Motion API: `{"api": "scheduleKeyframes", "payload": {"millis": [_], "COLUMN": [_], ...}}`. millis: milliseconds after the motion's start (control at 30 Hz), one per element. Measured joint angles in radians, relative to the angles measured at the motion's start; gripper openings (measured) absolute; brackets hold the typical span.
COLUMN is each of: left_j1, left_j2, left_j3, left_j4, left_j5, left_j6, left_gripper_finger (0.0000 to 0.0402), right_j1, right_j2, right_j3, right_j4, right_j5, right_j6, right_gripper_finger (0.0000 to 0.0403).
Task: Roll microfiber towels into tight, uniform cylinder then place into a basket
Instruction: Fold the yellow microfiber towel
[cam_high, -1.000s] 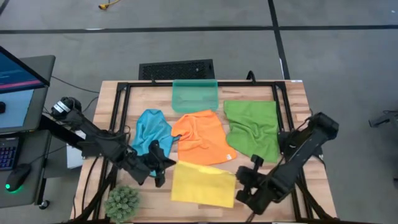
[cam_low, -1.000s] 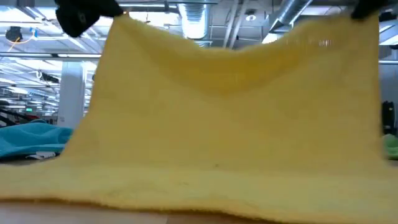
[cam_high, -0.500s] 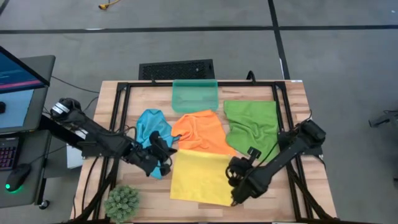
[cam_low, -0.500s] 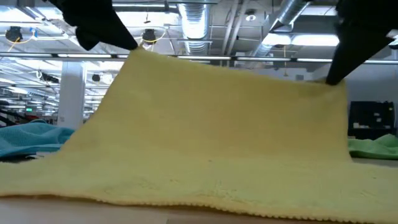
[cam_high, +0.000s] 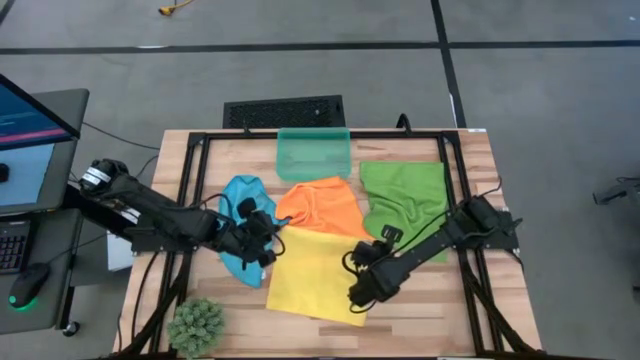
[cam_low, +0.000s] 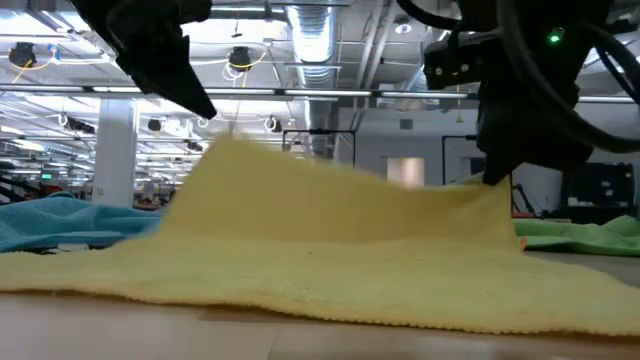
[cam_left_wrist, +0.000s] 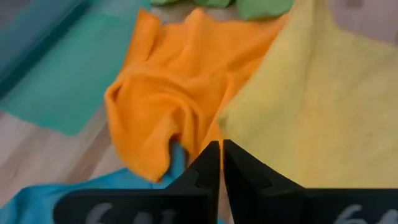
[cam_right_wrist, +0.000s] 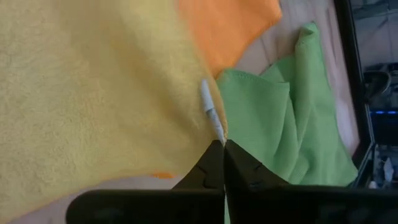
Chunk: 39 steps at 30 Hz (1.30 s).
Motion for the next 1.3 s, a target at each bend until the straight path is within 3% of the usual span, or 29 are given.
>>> {"api": "scheduleKeyframes", "payload": {"millis": [333,467,600,867,1133,1300], "left_j1": [0.012,0.003,-0.041,-0.119,-0.141,-0.137], "left_j2": [0.0,0.022,0.122,0.344,0.361,0.406], "left_j3": [0.0,0.0,0.0,0.002,0.002,0.0], "left_j4": [-0.006,0.054,0.206,0.534,0.549,0.581], "left_j5": [0.074,0.171,0.219,0.386,0.392,0.383], "left_j6": [-0.014,0.013,0.064,0.165,0.161,0.137], "left_gripper_finger": [0.0118,0.0134,0.0134,0.0123,0.0122,0.0122], "right_j1": [-0.016,-0.014,-0.015,-0.066,-0.147,-0.26], "right_j2": [-0.004,-0.004,-0.006,-0.118,-0.286,-0.4], "right_j3": [0.0,0.017,0.063,0.069,0.064,-0.018], "right_j4": [-0.02,-0.141,-0.254,-0.248,-0.23,-0.008], "right_j5": [0.0,0.0,0.025,0.123,0.191,0.236], "right_j6": [-0.02,-0.018,-0.02,-0.158,-0.26,-0.443], "right_gripper_finger": [0.0118,0.0164,0.0193,0.0187,0.0162,0.0151]}}
